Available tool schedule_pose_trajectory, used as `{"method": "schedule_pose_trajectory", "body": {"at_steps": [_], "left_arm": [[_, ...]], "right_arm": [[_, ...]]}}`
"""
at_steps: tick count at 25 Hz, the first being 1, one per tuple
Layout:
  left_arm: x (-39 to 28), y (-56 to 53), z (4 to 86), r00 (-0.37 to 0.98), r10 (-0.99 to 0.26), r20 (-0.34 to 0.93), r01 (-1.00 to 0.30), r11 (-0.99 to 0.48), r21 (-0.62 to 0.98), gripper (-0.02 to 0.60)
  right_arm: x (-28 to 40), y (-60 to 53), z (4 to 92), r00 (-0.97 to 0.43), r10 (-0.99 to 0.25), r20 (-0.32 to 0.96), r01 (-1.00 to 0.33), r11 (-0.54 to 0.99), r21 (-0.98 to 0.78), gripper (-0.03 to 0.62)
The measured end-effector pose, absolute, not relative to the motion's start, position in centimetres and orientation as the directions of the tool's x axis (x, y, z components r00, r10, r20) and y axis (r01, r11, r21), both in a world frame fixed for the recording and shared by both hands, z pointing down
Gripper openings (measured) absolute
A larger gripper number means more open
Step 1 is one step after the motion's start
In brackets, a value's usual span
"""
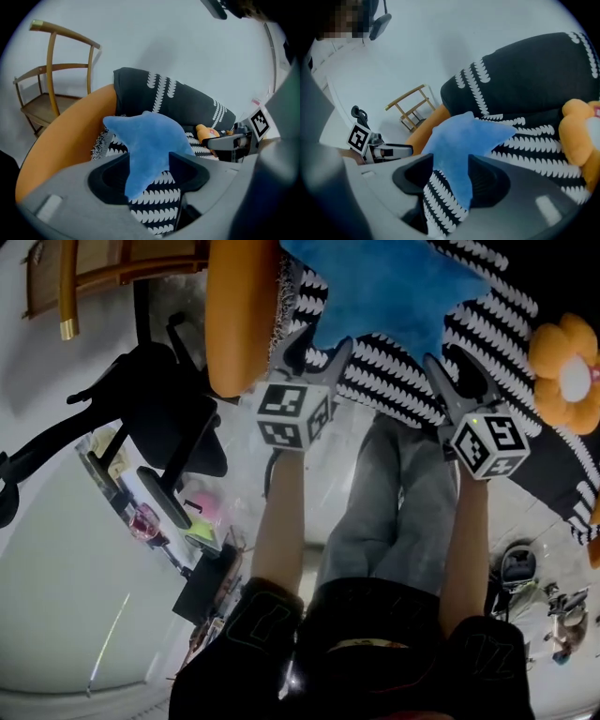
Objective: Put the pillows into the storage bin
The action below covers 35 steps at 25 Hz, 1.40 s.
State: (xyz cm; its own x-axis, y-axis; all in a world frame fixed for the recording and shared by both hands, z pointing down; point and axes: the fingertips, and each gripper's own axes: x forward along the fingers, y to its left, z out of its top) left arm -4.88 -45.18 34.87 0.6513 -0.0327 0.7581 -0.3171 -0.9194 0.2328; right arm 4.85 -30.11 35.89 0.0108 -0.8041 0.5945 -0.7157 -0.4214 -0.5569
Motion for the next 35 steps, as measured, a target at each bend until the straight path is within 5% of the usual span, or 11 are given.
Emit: {"method": "schedule_pose_trajectory", "body": {"at_steps": [4,11,18,25,35], "left_arm": [[-3.7,-45.8,36.9,0.663,0.032,0.748,-0.269,-0.922,0.278,0.351],[-2.4,-44.1,42.2,0.572,0.208,0.794,-0.175,-0.914,0.366,0.382],[-3.8,-43.5,45.1,0.501,0.206,0.840,-0.199,-0.917,0.344,0.366],[-3.7,-42.1,43.5,0.601,0.127,0.789,-0.232,-0.917,0.324,0.283],[-10.7,-38.8,39.2,0.701,-0.040,0.712,-0.387,-0.860,0.333,0.267]], "right_arm": [[5.2,-31.0,38.7,-0.032,-0.765,0.643,-0.720,-0.429,-0.545,0.317],[5.4,-32.5,43.7,-0.147,-0.700,0.699,-0.706,-0.421,-0.569,0.385],[3.4,-33.0,45.6,-0.252,-0.649,0.718,-0.743,-0.345,-0.573,0.383],[4.3,-33.0,44.3,-0.209,-0.639,0.740,-0.841,-0.269,-0.470,0.275],[-0.5,-32.2,40.2,-0.260,-0.651,0.713,-0.910,-0.081,-0.406,0.255]]}}
